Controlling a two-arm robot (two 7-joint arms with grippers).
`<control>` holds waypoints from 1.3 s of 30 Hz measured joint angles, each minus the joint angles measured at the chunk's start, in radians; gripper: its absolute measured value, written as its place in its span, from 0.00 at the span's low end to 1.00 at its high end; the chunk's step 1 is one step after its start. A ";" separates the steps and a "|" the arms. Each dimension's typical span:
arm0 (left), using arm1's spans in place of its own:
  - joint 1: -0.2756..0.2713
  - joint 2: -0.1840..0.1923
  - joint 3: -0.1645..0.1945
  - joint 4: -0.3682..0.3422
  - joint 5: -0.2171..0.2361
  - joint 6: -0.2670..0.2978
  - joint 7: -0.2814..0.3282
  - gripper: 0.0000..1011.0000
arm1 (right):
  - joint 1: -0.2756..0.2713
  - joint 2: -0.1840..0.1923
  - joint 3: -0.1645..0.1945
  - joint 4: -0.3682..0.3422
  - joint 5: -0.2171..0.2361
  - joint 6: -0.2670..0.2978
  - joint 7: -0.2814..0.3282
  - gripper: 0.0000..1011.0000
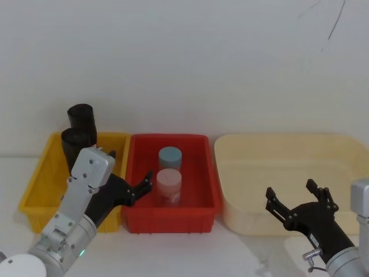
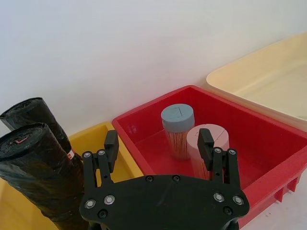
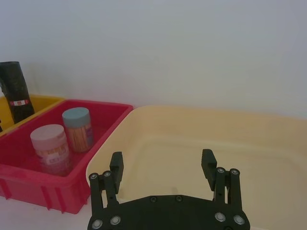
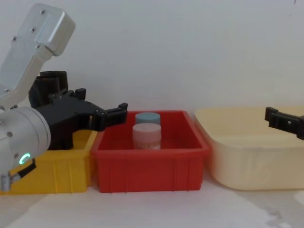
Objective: Pick up the garbage bag with the one hand and transfer it to the other hand.
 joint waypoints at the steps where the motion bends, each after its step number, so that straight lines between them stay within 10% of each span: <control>1: 0.000 0.000 0.000 0.000 0.000 0.000 0.000 0.99 | 0.000 0.000 0.000 0.000 0.000 0.000 0.000 0.99; 39: -0.004 0.006 -0.003 -0.011 0.001 0.000 -0.010 0.99 | 0.003 -0.003 -0.001 -0.008 -0.001 0.002 0.001 0.99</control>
